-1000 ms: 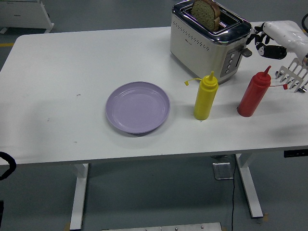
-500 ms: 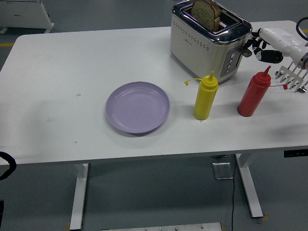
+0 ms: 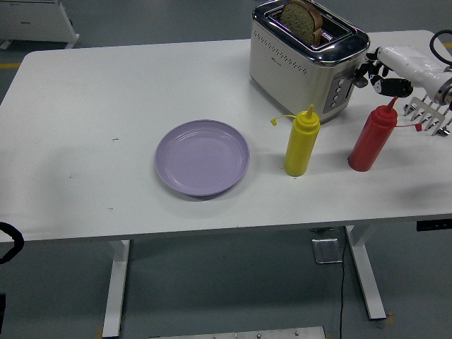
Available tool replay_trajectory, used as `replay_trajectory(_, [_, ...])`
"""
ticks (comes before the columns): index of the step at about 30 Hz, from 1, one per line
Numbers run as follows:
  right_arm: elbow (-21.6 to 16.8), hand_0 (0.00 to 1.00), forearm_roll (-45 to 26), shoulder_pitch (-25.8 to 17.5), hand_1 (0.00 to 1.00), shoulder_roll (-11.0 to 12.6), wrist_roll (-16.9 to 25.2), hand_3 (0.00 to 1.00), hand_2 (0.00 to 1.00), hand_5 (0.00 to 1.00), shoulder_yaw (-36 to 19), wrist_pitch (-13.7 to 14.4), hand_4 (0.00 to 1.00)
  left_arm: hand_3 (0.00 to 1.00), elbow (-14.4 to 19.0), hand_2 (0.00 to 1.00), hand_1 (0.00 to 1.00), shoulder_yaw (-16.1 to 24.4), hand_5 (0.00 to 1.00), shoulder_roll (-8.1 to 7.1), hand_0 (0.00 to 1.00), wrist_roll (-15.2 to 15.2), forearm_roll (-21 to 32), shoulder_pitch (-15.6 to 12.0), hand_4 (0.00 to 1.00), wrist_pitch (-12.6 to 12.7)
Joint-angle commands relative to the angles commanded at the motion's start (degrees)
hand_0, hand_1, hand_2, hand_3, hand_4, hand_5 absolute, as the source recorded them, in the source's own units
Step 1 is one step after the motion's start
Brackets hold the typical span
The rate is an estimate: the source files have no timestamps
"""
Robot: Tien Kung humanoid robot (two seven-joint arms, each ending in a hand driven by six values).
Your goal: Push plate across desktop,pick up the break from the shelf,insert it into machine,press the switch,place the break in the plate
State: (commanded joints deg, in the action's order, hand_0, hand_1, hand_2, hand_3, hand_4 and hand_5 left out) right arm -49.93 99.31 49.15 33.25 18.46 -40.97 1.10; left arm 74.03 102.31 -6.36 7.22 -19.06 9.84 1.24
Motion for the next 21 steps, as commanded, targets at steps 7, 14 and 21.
replay_trajectory(7, [0.41, 0.457, 0.19, 0.24, 0.511, -0.27, -0.06, 0.516, 0.571, 0.002, 1.18, -0.11, 0.049, 0.835, -0.02, 0.905, 0.883, 0.04, 0.998, 0.00, 0.830, -0.02, 0.00, -0.01, 0.644, 0.00])
replay_trajectory(14, [1.18, 0.457, 0.47, 0.78, 0.512, -0.75, -0.15, 0.518, 0.572, 0.002, 2.64, -0.23, 0.056, 0.835, -0.05, 0.905, 0.883, 0.05, 0.998, 0.02, 0.830, -0.07, 0.00, 0.01, 0.645, 0.00])
replay_trajectory(21, [2.42, 0.457, 0.61, 0.94, 0.513, -1.23, -0.21, 0.519, 0.572, 0.002, 3.25, -0.29, 0.057, 0.835, -0.05, 0.904, 0.883, 0.10, 0.998, 0.05, 0.829, -0.06, 0.00, -0.05, 0.644, 0.00])
